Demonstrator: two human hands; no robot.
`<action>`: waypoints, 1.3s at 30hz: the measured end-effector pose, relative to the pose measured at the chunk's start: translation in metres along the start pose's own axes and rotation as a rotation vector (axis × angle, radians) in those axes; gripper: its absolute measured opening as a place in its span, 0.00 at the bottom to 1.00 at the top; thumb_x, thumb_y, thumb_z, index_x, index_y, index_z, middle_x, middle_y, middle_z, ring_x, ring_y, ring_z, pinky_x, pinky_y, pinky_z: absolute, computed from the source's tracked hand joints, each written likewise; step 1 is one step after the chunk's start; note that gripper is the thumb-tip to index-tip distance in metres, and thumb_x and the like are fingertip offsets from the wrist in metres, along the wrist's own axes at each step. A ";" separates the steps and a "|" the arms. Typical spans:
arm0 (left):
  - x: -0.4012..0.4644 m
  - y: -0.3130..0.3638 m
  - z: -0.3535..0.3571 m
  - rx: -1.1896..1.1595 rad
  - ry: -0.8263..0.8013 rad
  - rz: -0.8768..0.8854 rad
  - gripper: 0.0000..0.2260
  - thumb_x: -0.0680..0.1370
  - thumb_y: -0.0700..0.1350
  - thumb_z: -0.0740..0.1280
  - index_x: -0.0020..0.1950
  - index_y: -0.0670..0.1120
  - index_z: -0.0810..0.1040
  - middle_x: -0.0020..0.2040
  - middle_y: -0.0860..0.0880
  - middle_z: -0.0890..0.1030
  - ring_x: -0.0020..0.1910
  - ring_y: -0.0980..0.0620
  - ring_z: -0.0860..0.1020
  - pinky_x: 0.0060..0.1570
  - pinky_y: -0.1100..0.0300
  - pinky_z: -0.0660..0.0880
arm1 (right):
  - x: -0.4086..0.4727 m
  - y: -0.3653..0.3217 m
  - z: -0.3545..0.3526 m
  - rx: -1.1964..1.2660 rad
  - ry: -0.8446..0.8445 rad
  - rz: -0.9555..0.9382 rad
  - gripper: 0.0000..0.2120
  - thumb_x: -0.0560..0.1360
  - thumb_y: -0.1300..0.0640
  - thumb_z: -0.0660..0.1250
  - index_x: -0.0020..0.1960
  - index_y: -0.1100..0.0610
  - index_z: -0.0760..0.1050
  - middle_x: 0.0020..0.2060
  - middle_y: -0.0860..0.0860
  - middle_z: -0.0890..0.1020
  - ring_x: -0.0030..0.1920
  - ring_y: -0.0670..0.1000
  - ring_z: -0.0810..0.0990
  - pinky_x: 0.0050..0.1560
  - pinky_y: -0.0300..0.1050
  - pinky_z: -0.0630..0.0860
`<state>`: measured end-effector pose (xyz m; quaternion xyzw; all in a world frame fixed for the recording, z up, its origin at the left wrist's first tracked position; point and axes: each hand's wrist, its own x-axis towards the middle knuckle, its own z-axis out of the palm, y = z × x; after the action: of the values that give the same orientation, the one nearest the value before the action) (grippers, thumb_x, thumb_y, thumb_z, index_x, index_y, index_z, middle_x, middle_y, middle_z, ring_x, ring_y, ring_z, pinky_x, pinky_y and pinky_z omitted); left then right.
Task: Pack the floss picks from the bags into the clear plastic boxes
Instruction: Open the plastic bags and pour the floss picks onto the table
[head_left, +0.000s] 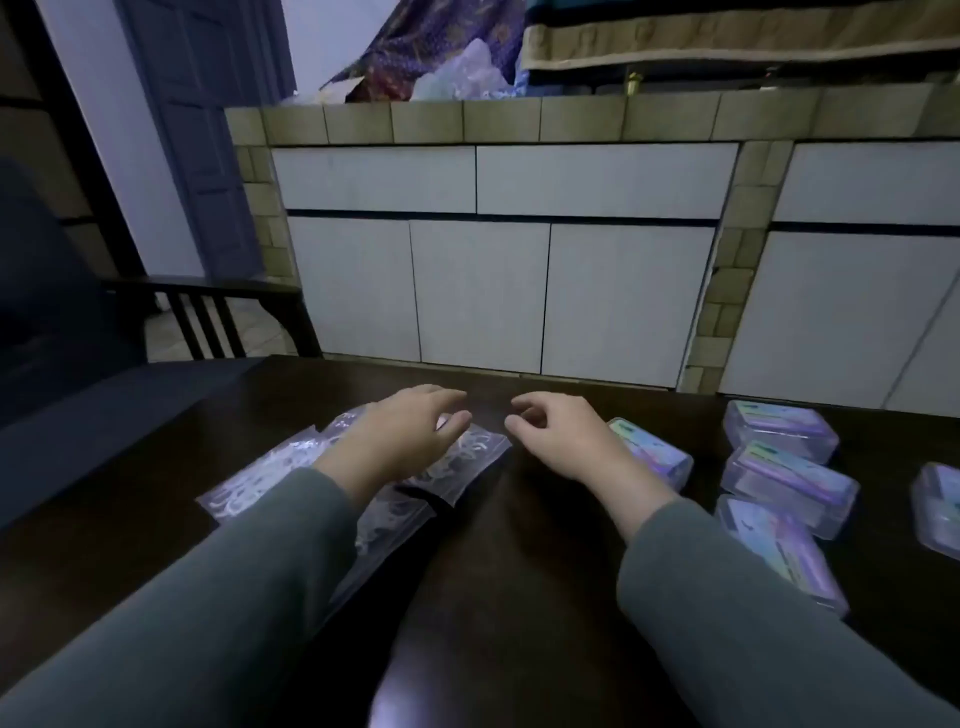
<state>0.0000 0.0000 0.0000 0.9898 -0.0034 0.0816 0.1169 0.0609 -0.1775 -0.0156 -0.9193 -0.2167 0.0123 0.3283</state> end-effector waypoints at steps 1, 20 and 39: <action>0.000 0.000 0.004 -0.026 0.004 -0.007 0.22 0.82 0.57 0.55 0.74 0.52 0.65 0.73 0.51 0.68 0.71 0.52 0.66 0.66 0.57 0.64 | 0.000 0.002 0.006 0.036 0.008 0.014 0.20 0.78 0.47 0.64 0.69 0.50 0.72 0.61 0.48 0.79 0.60 0.47 0.76 0.54 0.39 0.69; -0.024 0.003 0.026 -0.021 0.096 0.021 0.11 0.73 0.58 0.66 0.47 0.53 0.82 0.41 0.56 0.81 0.42 0.57 0.77 0.43 0.58 0.77 | -0.008 -0.004 0.046 0.060 0.021 0.142 0.15 0.79 0.45 0.61 0.43 0.52 0.82 0.42 0.46 0.83 0.50 0.50 0.78 0.60 0.50 0.65; -0.035 0.031 0.020 -1.534 -0.182 -0.262 0.07 0.72 0.41 0.69 0.48 0.40 0.82 0.38 0.44 0.82 0.34 0.52 0.80 0.32 0.65 0.76 | -0.048 -0.014 0.037 1.089 0.036 0.120 0.12 0.79 0.52 0.64 0.51 0.59 0.82 0.49 0.67 0.81 0.48 0.62 0.77 0.54 0.61 0.72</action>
<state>-0.0327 -0.0350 -0.0174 0.6277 0.0482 -0.0395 0.7760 0.0056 -0.1657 -0.0420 -0.6273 -0.1207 0.1256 0.7590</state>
